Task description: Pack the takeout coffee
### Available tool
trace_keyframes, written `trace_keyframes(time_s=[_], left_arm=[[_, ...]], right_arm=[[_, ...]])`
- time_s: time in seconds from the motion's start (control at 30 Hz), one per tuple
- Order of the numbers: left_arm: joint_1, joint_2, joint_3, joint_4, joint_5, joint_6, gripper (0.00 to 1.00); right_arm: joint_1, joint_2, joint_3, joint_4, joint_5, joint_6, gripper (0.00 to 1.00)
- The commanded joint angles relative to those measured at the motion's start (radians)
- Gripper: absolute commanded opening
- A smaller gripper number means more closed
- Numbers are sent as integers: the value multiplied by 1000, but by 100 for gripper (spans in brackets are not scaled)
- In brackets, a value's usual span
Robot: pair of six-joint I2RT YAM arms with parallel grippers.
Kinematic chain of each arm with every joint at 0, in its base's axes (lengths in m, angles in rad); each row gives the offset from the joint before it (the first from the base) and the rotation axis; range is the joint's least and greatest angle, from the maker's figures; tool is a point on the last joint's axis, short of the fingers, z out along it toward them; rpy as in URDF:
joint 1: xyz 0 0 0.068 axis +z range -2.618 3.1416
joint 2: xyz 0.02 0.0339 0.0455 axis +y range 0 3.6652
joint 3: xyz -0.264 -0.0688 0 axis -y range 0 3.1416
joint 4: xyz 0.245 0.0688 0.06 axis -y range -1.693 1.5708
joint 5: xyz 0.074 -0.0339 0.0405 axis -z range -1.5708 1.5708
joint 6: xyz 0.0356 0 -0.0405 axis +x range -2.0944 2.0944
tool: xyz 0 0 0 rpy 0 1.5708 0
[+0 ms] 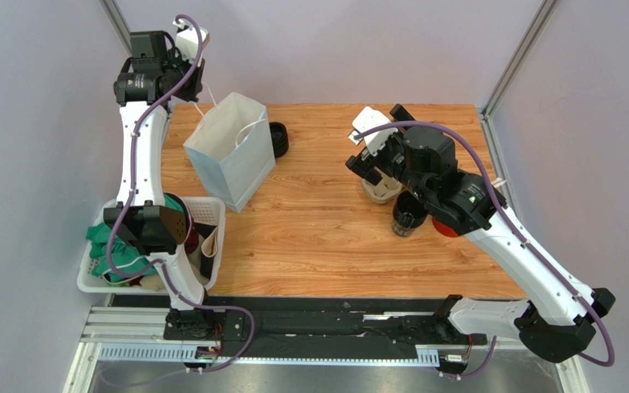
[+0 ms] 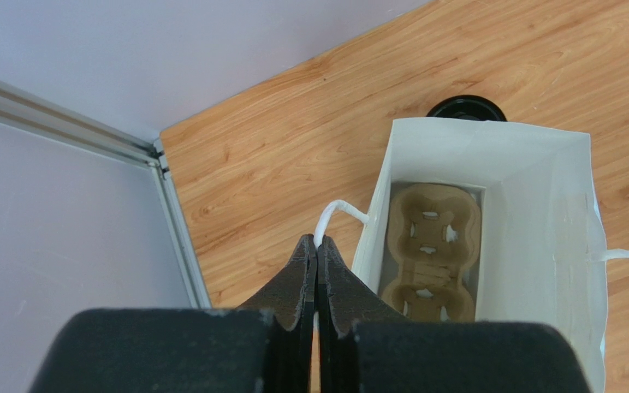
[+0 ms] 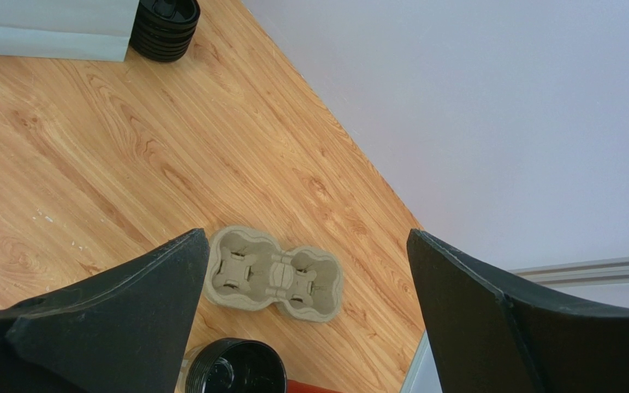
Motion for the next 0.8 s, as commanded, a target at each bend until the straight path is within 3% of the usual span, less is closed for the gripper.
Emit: trace_keyframes(time_s=[0.0,0.77], left_arm=[[21,7,46,40,-40,9,0],[115,107,134,151,-186,-101,3]], right_arm=[[-12,2,-7,57,22,29,99],[-138,57,-5,106,56,75,99]])
